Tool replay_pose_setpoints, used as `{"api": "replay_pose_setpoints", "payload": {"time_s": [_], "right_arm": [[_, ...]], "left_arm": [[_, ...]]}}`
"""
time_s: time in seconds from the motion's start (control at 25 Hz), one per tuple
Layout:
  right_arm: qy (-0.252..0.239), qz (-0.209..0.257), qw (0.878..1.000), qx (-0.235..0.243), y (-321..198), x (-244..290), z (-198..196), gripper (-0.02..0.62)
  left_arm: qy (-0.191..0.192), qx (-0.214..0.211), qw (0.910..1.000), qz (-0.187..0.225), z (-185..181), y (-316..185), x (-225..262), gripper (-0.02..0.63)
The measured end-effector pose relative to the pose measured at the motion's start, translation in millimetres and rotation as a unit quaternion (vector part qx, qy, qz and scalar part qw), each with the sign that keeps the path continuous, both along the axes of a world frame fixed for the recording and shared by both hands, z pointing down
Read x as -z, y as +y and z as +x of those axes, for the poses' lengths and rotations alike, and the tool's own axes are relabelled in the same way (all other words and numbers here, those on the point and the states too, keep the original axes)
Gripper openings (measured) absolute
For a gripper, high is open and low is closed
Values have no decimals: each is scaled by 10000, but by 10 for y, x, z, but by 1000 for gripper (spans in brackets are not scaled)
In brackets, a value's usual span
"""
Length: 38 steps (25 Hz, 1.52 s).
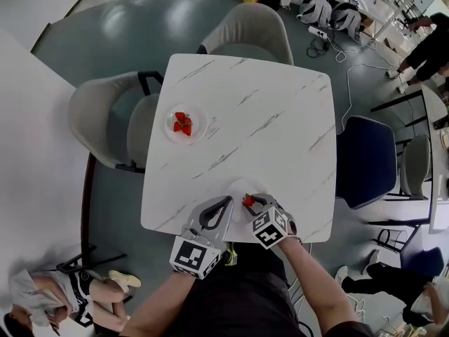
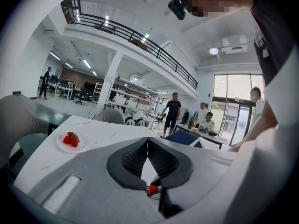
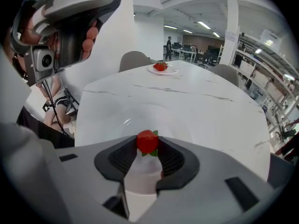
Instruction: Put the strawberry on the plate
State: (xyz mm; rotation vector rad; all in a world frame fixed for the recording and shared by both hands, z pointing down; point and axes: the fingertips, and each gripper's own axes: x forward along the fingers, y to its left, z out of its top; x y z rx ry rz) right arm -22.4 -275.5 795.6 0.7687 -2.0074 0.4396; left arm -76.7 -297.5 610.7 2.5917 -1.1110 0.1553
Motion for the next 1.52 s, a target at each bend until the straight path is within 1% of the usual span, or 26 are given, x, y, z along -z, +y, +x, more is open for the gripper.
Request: {"api": "replay_pose_setpoints", "payload": {"time_s": [0.2, 0.28, 0.32, 0.4, 0.52, 0.64, 0.76, 0.88, 0.96, 1.08, 1.24, 1.36, 1.52], "right_arm": [[172, -19, 9996, 211, 4, 19, -20, 140], [112, -61, 9997, 214, 1, 22, -30, 142], [63, -94, 9997, 200, 1, 26, -34, 157], [-21, -168, 9997, 158, 11, 49, -33, 164], [-60, -141, 9999, 68, 15, 168, 7, 169], [-276, -106, 9995, -63, 38, 435, 14, 168], [-791, -108, 9965, -227, 87, 798, -45, 166], [-1393, 2, 9891, -487, 106, 1268, -111, 159], [-1671, 220, 9840, -583, 111, 1587, -142, 115], [-1966, 526, 9769, -646, 116, 1985, -166, 78], [-2421, 703, 9640, -851, 109, 2404, -163, 34], [-2637, 910, 9555, -955, 110, 2688, -130, 4], [-2957, 1153, 9424, -1060, 148, 3033, -97, 3]], "left_arm": [[-46, 19, 10000, 6, -5, 1, 32, 9], [-59, 15, 10000, -2, -1, 11, 27, 9], [-73, 9, 10000, -13, 2, 19, 25, 9], [-100, 7, 9999, -45, 5, 38, 33, 9], [-135, 8, 9999, -98, 13, 73, 73, 9], [-207, -45, 9996, -182, 28, 131, 141, 9], [-261, -121, 9992, -280, 59, 202, 251, 9], [-243, -152, 9991, -314, 80, 245, 422, 9], [-214, -161, 9992, -306, 88, 261, 555, 9], [-153, -184, 9994, -263, 118, 277, 750, 9], [-55, -239, 9994, -229, 156, 319, 979, 9], [32, -248, 9994, -237, 189, 345, 1149, 9], [148, -287, 9994, -145, 237, 384, 1452, 9]]}}
